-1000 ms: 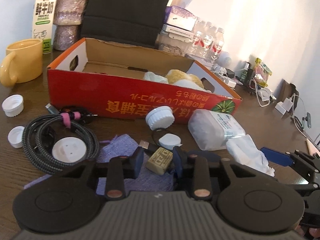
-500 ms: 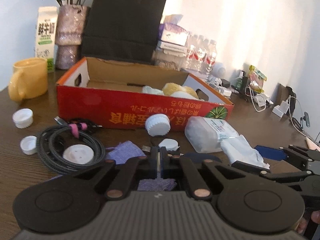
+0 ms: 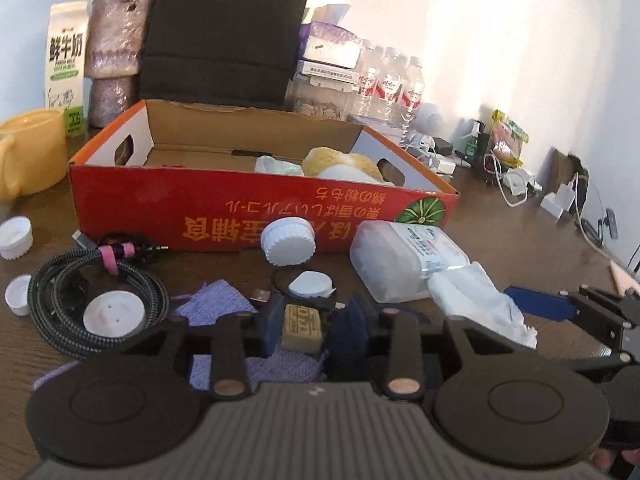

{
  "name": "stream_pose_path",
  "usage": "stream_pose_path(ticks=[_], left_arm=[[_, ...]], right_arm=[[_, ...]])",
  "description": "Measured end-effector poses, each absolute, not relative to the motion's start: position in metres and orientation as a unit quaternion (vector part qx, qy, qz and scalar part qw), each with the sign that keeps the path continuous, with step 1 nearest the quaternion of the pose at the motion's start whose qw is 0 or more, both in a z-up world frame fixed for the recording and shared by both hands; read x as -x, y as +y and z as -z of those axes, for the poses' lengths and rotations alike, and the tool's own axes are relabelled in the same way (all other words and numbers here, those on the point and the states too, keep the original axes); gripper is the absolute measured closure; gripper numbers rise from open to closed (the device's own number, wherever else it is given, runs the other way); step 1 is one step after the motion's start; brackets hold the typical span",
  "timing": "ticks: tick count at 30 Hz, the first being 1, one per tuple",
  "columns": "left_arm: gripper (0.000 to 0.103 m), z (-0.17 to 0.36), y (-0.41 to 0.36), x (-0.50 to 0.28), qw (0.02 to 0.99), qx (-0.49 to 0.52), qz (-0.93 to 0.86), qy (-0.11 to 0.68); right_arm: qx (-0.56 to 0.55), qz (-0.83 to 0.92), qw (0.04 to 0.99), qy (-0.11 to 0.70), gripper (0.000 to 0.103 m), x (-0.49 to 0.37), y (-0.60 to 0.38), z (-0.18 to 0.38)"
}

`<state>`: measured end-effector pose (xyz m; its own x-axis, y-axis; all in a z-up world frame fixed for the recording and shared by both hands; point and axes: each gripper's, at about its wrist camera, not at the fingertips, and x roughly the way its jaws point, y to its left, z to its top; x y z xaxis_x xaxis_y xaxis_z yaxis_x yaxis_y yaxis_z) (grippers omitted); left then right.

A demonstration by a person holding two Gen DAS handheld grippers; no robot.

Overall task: Organize objects
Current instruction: 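Carry the tan block and the tissue up over the red box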

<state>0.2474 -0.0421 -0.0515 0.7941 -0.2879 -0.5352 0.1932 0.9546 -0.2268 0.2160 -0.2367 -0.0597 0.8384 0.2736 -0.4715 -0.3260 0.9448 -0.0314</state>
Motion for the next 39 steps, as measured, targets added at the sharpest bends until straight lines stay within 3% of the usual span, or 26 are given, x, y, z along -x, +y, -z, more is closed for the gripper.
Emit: stream_pose_path(ticks=[9,21,23,39], left_arm=[[0.065,0.053,-0.028,-0.245,0.942,0.102,0.107,0.302],[0.067,0.055,-0.046,-0.254,0.938,0.027,0.114,0.325],[0.081,0.055,-0.051,-0.255,0.938,0.001,0.122,0.324],[0.081,0.044,-0.039,-0.232,0.950,0.028,0.124,0.285]], right_arm=[[0.056,-0.157,0.957,0.237,0.033,-0.216,-0.236,0.060],[0.057,-0.158,0.957,0.238,0.032,-0.216,-0.234,0.059],[0.057,-0.159,0.957,0.238,0.032,-0.216,-0.234,0.059],[0.069,-0.159,0.962,0.213,0.034,-0.209,-0.233,0.058]])
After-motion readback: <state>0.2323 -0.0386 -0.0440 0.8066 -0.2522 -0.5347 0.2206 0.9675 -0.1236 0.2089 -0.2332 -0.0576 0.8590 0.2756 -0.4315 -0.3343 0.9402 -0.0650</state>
